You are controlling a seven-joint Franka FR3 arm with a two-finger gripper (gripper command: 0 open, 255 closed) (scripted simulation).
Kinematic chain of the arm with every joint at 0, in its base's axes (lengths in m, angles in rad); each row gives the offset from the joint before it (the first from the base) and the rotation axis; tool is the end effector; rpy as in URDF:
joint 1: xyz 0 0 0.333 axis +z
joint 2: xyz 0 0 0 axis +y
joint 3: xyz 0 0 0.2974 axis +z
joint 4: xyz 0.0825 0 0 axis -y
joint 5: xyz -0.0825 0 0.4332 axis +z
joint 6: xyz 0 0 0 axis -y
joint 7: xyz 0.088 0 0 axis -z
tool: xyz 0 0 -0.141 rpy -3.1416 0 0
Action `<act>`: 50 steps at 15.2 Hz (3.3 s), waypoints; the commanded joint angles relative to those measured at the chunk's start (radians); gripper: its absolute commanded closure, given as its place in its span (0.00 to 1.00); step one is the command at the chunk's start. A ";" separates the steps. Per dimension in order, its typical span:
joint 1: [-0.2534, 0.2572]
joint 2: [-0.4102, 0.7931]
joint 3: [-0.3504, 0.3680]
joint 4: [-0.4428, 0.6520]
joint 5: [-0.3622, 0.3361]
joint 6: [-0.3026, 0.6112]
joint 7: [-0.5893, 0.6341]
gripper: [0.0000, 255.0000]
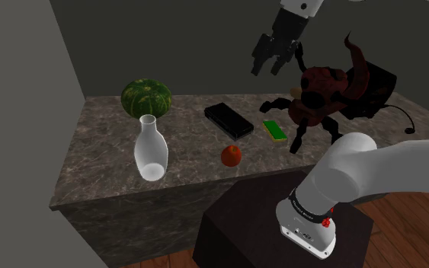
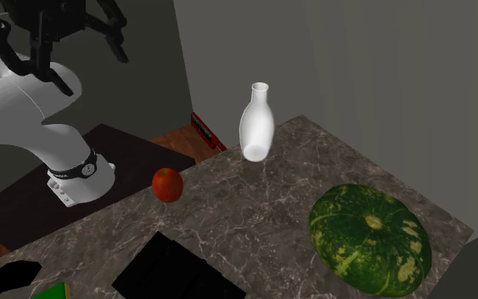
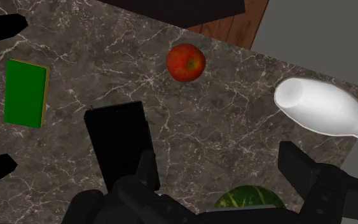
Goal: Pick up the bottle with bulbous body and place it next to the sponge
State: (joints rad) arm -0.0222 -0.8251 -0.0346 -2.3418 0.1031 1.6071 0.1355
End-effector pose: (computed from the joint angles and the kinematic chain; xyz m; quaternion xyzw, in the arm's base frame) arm 0.3660 -0.0086 0.5696 -0.9928 0.0903 -0.0420 0.0661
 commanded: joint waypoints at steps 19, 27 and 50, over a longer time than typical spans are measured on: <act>0.056 0.478 0.392 0.197 0.059 0.237 0.437 0.00; 0.080 0.800 0.526 0.419 -0.068 0.277 0.671 0.00; 0.101 0.896 0.542 0.398 -0.118 0.373 0.730 1.00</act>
State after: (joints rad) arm 0.0790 0.0711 0.5073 -1.9432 -0.0147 1.9804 0.8652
